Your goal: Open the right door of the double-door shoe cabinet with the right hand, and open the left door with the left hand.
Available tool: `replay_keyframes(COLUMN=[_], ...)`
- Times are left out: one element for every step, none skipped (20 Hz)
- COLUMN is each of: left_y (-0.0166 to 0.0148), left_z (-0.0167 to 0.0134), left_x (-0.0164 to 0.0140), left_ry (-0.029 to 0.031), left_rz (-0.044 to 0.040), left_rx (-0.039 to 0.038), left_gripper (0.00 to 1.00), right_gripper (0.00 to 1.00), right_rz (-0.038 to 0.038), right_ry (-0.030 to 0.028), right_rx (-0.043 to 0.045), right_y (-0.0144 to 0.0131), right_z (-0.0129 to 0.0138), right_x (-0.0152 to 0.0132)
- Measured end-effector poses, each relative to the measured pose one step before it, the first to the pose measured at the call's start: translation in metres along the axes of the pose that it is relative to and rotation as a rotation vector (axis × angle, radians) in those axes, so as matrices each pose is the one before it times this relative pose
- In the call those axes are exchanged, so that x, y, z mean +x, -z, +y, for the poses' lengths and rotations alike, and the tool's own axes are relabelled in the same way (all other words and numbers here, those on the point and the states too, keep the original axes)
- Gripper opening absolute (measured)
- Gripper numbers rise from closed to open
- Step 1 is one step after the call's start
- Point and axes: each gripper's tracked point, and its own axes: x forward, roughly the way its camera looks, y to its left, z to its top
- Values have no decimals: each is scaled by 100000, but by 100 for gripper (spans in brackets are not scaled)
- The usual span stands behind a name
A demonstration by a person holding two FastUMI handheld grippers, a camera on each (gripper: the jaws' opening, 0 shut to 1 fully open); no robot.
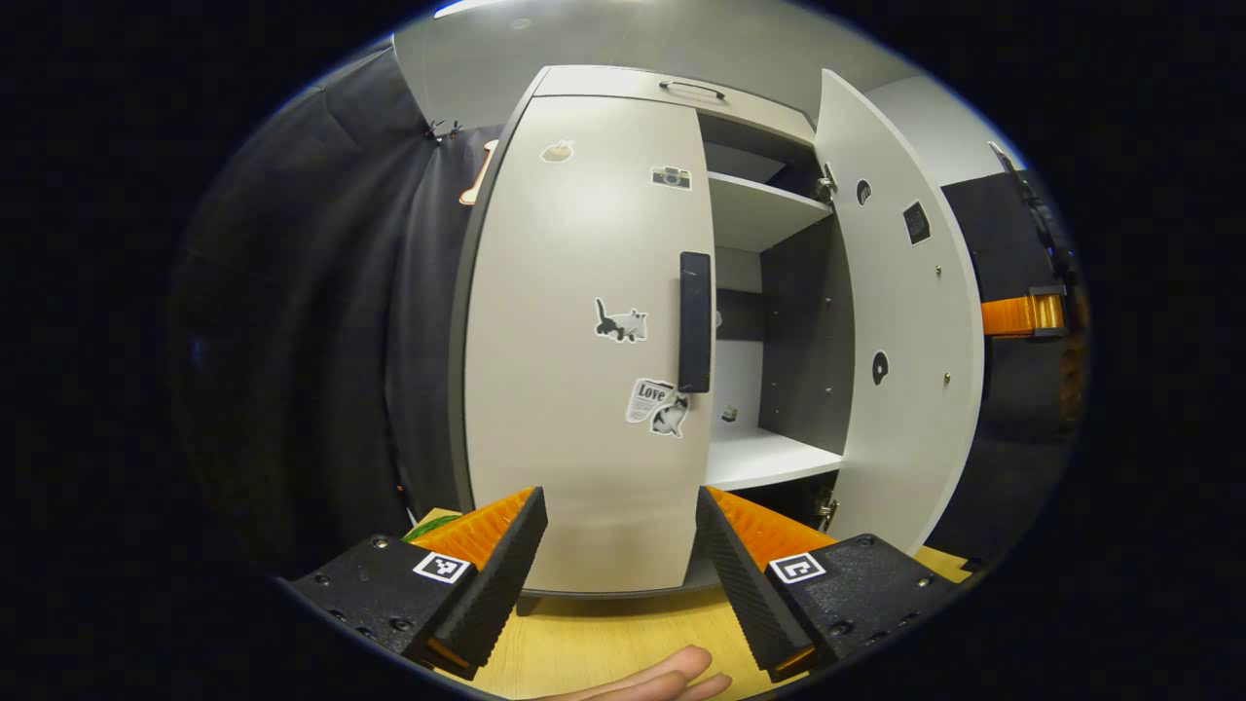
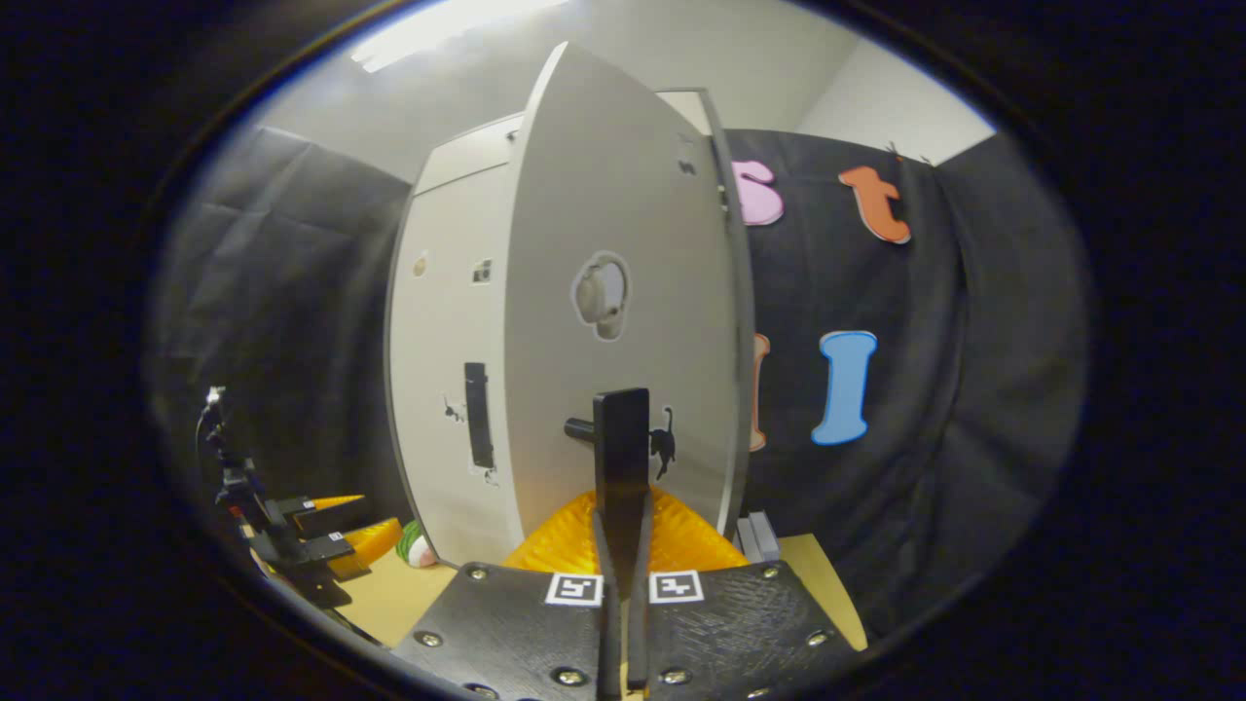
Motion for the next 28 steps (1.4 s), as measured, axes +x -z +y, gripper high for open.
replay_keyframes(left_y=[58,-52,-99,178,48,138,169,175,156,152,73,128,53,59,-71,-50,-81,-16,-153,-117,-214,-198,-267,41,-99,-204,-449,-385], left_z=[-331,-352,-442,-319,-279,-325,-247,-147,-112,-52,46,26,-135,-216,39,73,-44,-138,46,100,-17,-133,-271,-213,-171,-133,8,71], left_x=[108,-38,61,50,110,159,100,102,100,80,100,125,67,17,-3,-21,64,38,-6,76,160,334,453,550,663,724,591,512], left_ry=[586,568,812,601,480,613,357,-5,-199,-331,-523,-531,-59,184,-49,-346,-280,-284,-332,-339,-257,147,708,957,848,331,-198,-617], left_rz=[-34,-214,-503,296,328,316,635,514,365,309,460,440,595,317,123,-49,153,85,-104,-199,-237,-286,6,1103,1568,1239,117,80], left_rx=[490,370,257,260,-15,-93,-94,8,138,386,361,162,36,-40,36,243,471,516,403,282,299,309,-245,-274,-348,154,612,357], left_gripper=[96,96,96,96,96,96,96,96,96,96,96,96,96,96,96,95,95,95,96,96,96,96,96,95,95,96,96,96], right_gripper=[3,3,2,3,3,2,2,2,2,2,1,1,1,2,2,2,2,2,2,4,6,6,8,16,37,51,74,83], right_rz=[-173,234,-203,-192,-160,-252,-391,-309,-532,-583,-1215,-78,-22,-543,-940,-315,-13,362,303,-8,-770,-744,-1329,-2527,-2861,-2358,-988,-930], right_ry=[506,1195,1043,1686,2086,2211,2149,1590,1628,-510,-5134,-4097,-1419,-451,167,663,-369,-512,-9,351,107,-401,336,3231,3895,2636,2231,164], right_rx=[481,456,-1585,-753,-505,-495,383,-34,384,1596,4945,4870,1923,-96,-1654,-1875,-49,1063,343,-706,-627,531,-300,-2157,-2797,-2914,-1745,-176], right_y=[0,10,-46,-81,-91,83,-49,58,-58,-53,-372,195,84,-78,-60,140,86,38,186,66,-31,-135,-111,-260,-468,-180,-99,-29], right_z=[-628,-478,-610,-846,-960,-1255,-1152,-1117,-1298,-889,300,513,25,-429,-184,82,164,185,16,-177,-105,123,143,-539,-729,-122,-29,595], right_x=[-291,-108,-187,-106,-88,-247,-45,108,154,98,-281,89,-268,342,-102,-95,-56,-80,-148,-347,-248,-585,-577,-734,-786,-789,-900,-1069])
